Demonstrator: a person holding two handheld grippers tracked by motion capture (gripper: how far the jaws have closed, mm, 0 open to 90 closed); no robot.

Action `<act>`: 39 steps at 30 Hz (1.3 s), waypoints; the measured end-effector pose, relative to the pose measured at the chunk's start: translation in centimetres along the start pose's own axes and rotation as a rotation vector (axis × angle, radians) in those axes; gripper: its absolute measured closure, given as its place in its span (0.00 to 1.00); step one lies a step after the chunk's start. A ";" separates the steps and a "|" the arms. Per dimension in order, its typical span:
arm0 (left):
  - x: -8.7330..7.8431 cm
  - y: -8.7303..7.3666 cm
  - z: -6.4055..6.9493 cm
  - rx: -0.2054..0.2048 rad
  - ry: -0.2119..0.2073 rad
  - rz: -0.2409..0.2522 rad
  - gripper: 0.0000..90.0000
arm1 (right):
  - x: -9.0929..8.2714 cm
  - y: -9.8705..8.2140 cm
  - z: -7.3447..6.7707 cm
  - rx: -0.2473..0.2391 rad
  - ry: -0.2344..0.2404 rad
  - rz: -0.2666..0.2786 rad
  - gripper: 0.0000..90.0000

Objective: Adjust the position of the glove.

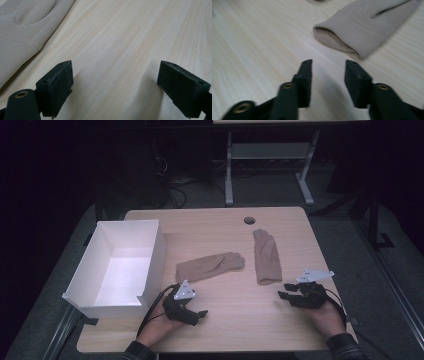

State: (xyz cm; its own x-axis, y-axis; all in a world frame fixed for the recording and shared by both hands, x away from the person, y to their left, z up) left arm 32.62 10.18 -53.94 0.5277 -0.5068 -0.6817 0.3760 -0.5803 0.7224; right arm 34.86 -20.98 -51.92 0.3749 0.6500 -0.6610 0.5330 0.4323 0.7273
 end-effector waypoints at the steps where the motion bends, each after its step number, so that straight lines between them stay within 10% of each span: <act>1: 0.0 0.0 0.0 0.001 0.001 0.000 0.14 | 0.1 0.2 0.0 0.003 0.005 0.000 0.76; 6: 0.0 0.0 0.0 0.001 -0.001 -0.005 0.14 | 0.8 1.2 0.6 -0.008 0.028 0.003 0.99; 39: 0.0 0.0 0.0 0.000 0.003 -0.004 0.14 | 5.7 4.0 3.0 -0.020 0.043 -0.066 1.00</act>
State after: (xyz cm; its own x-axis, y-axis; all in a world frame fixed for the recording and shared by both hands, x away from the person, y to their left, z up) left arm 32.59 10.20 -53.94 0.5281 -0.5028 -0.6843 0.3780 -0.5824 0.7197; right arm 41.38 -17.39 -53.35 0.3065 0.6454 -0.6996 0.5401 0.4873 0.6862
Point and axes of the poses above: each handheld gripper's, and its own axes: x roughly forward along the jaws, y roughly out of its top, z roughly to its right, the point moved 9 cm from there along x, roughly forward along the jaws, and after that the axes turned 10 degrees about y, right-handed, at the moved point
